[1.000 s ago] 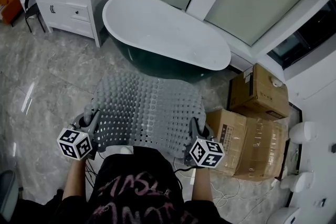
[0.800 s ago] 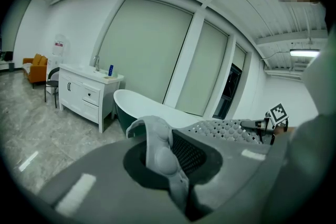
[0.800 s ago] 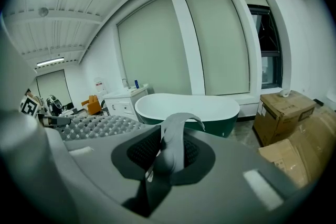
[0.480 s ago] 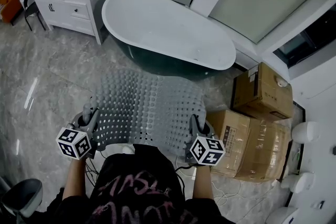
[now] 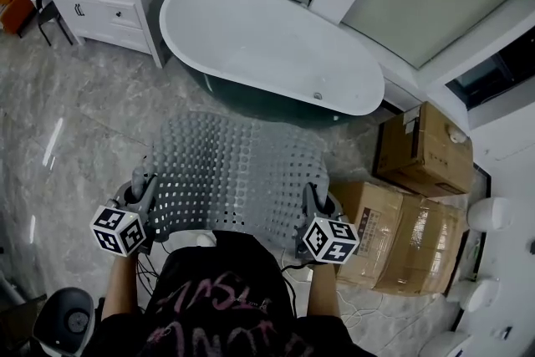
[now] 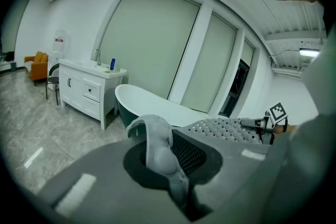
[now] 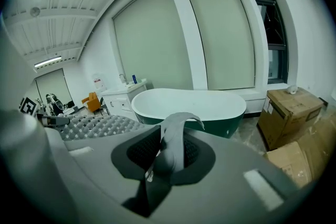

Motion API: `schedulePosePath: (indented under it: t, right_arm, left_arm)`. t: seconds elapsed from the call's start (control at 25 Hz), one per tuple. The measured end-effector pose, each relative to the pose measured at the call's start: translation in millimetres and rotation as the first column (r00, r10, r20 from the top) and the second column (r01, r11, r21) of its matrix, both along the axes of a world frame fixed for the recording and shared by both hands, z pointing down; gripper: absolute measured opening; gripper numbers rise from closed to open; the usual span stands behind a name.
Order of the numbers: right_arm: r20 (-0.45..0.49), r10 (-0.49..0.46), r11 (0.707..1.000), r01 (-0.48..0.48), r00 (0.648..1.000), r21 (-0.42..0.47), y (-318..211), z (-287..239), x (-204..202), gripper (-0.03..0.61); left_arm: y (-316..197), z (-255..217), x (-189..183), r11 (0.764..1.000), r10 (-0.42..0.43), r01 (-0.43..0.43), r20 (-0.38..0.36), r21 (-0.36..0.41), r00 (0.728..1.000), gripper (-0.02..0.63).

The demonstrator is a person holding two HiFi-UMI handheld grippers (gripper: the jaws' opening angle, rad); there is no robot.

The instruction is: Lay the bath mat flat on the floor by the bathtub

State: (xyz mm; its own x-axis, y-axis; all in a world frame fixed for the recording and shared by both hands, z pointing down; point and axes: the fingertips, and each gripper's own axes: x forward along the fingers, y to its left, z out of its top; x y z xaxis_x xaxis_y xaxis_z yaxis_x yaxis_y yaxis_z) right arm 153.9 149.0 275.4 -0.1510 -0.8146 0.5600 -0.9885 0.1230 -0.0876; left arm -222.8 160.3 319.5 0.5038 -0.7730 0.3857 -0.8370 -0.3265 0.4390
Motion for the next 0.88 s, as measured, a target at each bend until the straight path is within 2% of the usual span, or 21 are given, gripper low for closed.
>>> schedulePosePath:
  t: [0.48,0.88]
  right_arm:
    - [0.013,-0.03,0.999,0.031,0.999,-0.042,-56.2,10.3,10.9,0.078]
    - [0.064,-0.049,0.997,0.053,0.997,-0.057,-80.6,18.9,26.2,0.078]
  left_arm:
    - [-45.6,3.7,18.2,0.999,-0.011,0.012,0.022,-0.045,1.0,0.024]
    - [-66.9,-8.0,38.3,0.998,-0.01,0.015,0.074,-0.057,0.997,0.025]
